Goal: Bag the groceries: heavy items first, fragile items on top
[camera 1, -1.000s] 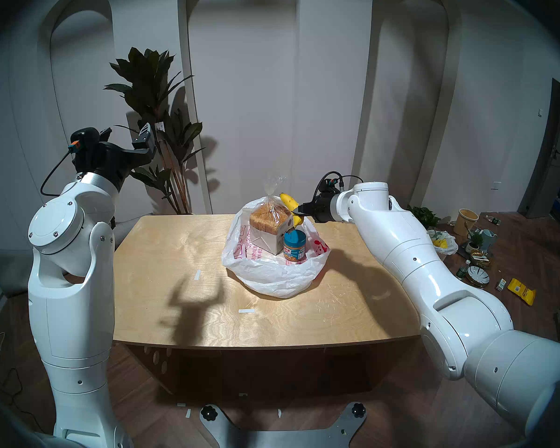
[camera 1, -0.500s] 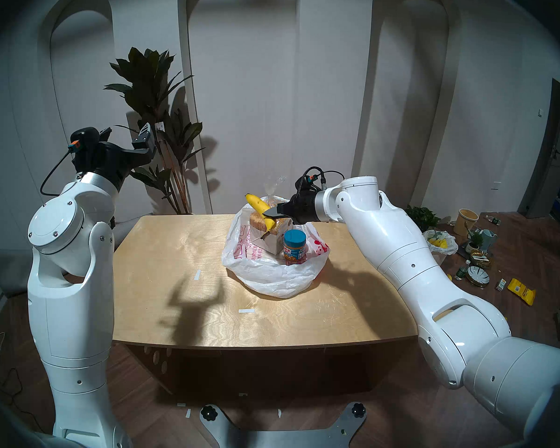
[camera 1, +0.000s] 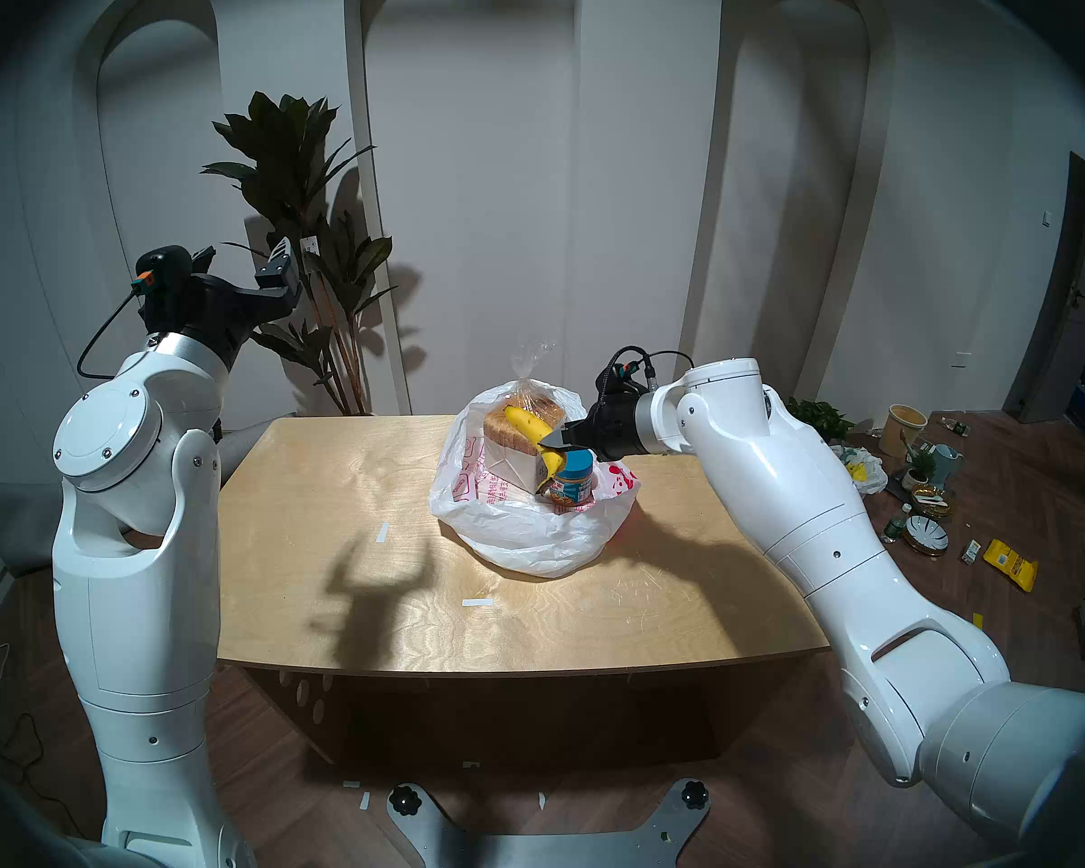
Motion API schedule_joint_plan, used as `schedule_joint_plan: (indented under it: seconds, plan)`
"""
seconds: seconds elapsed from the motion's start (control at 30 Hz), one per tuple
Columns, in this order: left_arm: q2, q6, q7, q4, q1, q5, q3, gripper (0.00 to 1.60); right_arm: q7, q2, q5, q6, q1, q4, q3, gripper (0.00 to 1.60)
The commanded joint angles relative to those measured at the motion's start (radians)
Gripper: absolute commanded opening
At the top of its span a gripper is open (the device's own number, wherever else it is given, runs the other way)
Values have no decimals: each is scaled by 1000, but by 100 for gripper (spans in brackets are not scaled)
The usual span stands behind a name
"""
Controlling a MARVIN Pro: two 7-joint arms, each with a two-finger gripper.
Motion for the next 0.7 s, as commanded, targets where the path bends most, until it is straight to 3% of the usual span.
schedule_joint_plan:
  seconds: [0.0, 0.47, 0.67]
  plan:
    - [3, -2, 1, -16, -12, 1, -1, 160, -58, -117, -11, -72, 112, 108, -54, 0]
    - [5, -3, 2, -16, -12, 1, -1, 160, -134, -262, -24, -166, 230, 378, -77, 0]
    - [5, -2, 3, -16, -12, 1, -1, 160, -129, -280, -24, -212, 264, 470, -63, 0]
